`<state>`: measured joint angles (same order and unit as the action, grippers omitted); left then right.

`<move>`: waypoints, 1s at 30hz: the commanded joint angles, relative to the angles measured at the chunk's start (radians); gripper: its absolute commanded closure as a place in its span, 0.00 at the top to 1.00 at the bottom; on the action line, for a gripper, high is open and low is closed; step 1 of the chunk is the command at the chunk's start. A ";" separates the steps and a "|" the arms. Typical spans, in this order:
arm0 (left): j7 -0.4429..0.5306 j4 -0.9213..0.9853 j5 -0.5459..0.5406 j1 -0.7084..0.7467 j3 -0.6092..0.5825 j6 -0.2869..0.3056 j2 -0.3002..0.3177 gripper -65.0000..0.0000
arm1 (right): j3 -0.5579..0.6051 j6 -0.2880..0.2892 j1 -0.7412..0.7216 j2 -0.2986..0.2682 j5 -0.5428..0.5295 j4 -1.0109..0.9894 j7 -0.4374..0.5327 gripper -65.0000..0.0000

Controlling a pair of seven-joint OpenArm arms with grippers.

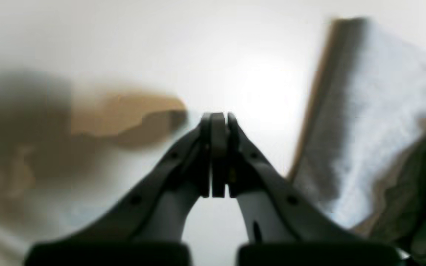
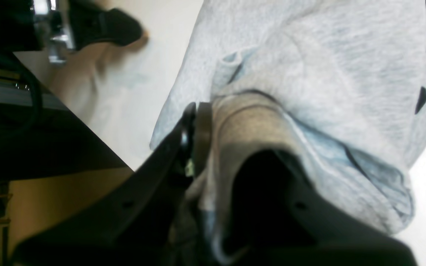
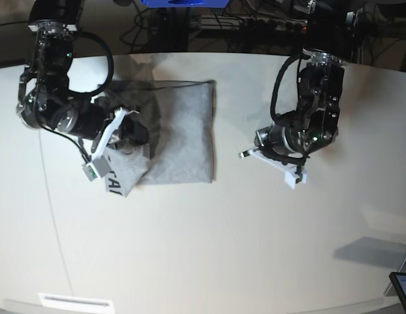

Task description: Fold the T-shirt properly

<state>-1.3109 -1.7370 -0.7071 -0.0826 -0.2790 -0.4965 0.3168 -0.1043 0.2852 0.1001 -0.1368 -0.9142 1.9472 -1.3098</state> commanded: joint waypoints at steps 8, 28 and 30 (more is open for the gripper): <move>-0.002 -0.024 -0.006 0.073 0.159 0.002 0.083 0.00 | 0.173 -0.004 -0.036 -0.005 0.171 0.021 0.060 0.00; 0.000 -0.082 -0.001 0.225 0.278 0.003 0.135 0.00 | 0.455 -0.361 -0.099 -0.008 0.330 0.011 0.097 0.00; 0.000 -0.082 -0.001 0.225 0.278 0.003 0.137 0.00 | 0.501 -0.387 -0.099 -0.007 0.389 0.011 0.097 0.00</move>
<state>-1.3167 -1.8000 -0.7074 0.1516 -0.0074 -0.4965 0.4381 0.4000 -0.1047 0.0143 -0.1482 -0.5114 1.9419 -1.2282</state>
